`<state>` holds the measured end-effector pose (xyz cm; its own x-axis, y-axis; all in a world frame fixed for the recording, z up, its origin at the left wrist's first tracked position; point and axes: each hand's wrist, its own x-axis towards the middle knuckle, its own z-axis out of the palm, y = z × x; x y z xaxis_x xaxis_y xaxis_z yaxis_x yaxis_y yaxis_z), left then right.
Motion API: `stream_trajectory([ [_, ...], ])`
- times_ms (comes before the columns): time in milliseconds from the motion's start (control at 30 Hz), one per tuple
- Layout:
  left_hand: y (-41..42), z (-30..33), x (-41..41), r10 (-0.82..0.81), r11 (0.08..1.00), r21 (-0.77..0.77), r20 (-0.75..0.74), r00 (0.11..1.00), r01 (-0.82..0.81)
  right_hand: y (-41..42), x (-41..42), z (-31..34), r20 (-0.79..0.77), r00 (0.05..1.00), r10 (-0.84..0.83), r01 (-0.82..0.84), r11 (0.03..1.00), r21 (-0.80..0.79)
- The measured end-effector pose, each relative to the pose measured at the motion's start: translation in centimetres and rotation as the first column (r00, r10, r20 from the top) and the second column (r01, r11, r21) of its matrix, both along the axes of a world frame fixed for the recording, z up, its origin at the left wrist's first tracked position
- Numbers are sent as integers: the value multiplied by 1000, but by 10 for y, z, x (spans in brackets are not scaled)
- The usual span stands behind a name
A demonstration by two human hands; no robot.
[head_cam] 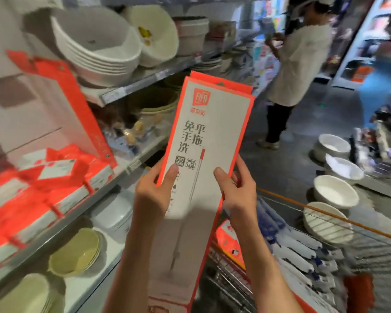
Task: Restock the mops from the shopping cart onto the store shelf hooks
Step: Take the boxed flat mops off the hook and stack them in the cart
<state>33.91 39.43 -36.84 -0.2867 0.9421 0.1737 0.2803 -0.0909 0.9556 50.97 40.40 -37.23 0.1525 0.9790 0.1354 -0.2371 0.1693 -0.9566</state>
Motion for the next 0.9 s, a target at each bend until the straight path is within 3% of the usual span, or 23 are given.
stream_trajectory([
  [133, -56, -9, -20, 244, 970, -22, 24, 969, -243, -27, -29, -6, -14, 987, 157, -157, 988, 8],
  [500, -200, -17, -69, 553, 833, -22, -16, 833, -553, -113, -108, -20, -75, 824, 561, -561, 828, 23],
  [733, -264, -9, -98, 608, 794, 19, -37, 793, -608, -160, -157, -15, 12, 759, 651, -651, 758, 46],
  [900, -305, 3, -122, 642, 764, 52, 44, 765, -644, -195, -188, -15, 96, 697, 711, -718, 690, 93],
])
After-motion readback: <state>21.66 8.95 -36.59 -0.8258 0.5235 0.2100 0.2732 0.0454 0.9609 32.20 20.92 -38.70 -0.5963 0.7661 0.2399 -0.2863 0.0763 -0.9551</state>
